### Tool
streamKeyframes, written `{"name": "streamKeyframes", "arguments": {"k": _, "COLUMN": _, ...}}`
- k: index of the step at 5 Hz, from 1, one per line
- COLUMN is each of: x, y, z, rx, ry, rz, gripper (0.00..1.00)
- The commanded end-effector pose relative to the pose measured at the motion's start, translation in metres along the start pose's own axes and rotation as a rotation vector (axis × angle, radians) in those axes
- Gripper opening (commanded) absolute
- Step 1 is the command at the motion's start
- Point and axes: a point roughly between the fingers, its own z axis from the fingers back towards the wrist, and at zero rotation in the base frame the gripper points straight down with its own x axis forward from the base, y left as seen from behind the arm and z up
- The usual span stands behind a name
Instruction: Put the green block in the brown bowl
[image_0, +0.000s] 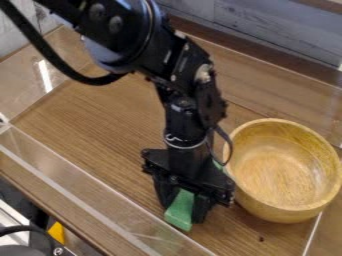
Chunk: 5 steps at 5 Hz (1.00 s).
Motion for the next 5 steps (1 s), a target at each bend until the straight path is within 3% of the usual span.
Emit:
{"name": "streamKeyframes", "arguments": {"k": 1, "x": 0.018, "y": -0.009, "z": 0.032, "rx": -0.033, "ry": -0.050, "rz": 0.020, "gripper": 0.00}}
{"name": "streamKeyframes", "arguments": {"k": 2, "x": 0.035, "y": -0.032, "z": 0.073, "rx": -0.066, "ry": -0.062, "rz": 0.013, "gripper": 0.00}}
{"name": "streamKeyframes", "arguments": {"k": 3, "x": 0.031, "y": -0.066, "z": 0.074, "rx": -0.087, "ry": -0.046, "rz": -0.021, "gripper": 0.00}}
{"name": "streamKeyframes", "arguments": {"k": 4, "x": 0.028, "y": -0.083, "z": 0.072, "rx": -0.094, "ry": -0.050, "rz": -0.023, "gripper": 0.00}}
{"name": "streamKeyframes", "arguments": {"k": 5, "x": 0.030, "y": -0.084, "z": 0.074, "rx": -0.092, "ry": -0.056, "rz": 0.009, "gripper": 0.00}}
